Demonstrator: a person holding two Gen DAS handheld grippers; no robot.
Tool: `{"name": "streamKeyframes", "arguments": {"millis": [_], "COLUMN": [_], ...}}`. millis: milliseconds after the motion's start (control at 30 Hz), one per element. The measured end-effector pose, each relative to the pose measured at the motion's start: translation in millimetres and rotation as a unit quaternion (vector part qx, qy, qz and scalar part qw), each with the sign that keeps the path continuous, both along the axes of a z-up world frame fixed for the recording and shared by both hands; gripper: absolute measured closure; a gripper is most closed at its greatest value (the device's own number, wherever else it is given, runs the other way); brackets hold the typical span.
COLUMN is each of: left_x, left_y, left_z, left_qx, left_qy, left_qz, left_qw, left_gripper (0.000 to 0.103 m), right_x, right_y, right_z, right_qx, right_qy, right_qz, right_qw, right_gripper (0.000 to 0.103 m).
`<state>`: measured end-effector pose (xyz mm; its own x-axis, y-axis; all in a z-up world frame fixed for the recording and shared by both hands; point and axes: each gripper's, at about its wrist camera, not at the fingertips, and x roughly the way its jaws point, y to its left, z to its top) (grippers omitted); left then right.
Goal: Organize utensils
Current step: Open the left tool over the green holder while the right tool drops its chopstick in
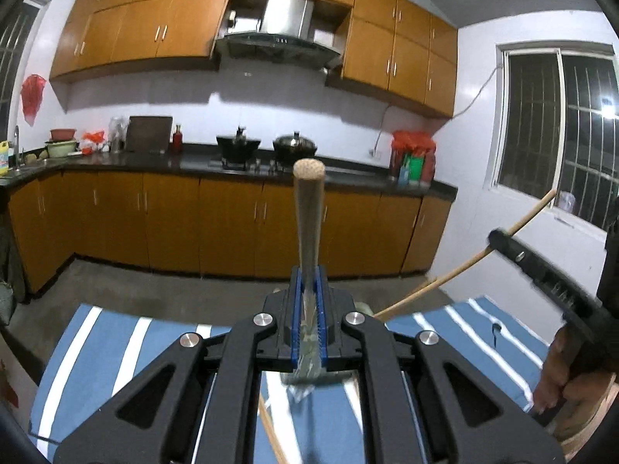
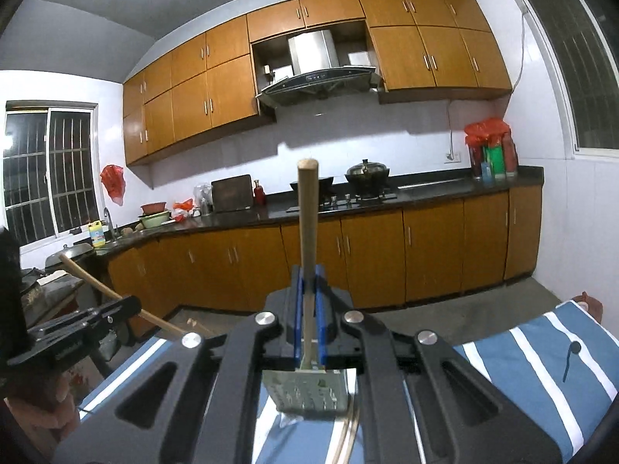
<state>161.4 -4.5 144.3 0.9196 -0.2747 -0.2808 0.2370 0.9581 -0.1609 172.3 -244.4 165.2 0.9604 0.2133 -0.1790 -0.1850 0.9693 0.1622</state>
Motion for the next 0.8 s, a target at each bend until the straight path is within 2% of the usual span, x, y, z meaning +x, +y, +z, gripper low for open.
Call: {"name": "streamKeyframes", "arguments": {"millis": [167,433,500,600,700,800], "left_x": [24,59,66,64,63,57], "left_y": [-10,-25,-24,-21,-18,-15], "left_z": [-4,-38,-46,-47,-43,-38], "left_qx": [-0.004,0.008,0.001,-0.007,-0.012,-0.02], "left_qy": [-0.004,0.053,0.073,0.078,0.073,0.062], "left_qz": [0.012,-0.001,-0.005,-0.006,-0.005,-0.004], "left_qw": [0.9999,0.9986,0.9973,0.9969,0.9973,0.9979], "left_gripper": [0.096,0.095,0.095,0.095,0.091,0.078], "right_x": [25,65,69,68,64,57], "right_y": [14,24,25,25,20,16], "right_z": [-8,-36,-43,-46,-44,-40], "right_qx": [-0.019,-0.028,-0.029,-0.028,-0.019,-0.013], "right_qy": [0.014,0.061,0.071,0.072,0.067,0.059], "right_qz": [-0.006,-0.008,-0.004,-0.001,-0.002,-0.007], "right_qw": [1.0,0.998,0.997,0.997,0.998,0.998], "right_gripper": [0.095,0.095,0.094,0.092,0.09,0.089]}}
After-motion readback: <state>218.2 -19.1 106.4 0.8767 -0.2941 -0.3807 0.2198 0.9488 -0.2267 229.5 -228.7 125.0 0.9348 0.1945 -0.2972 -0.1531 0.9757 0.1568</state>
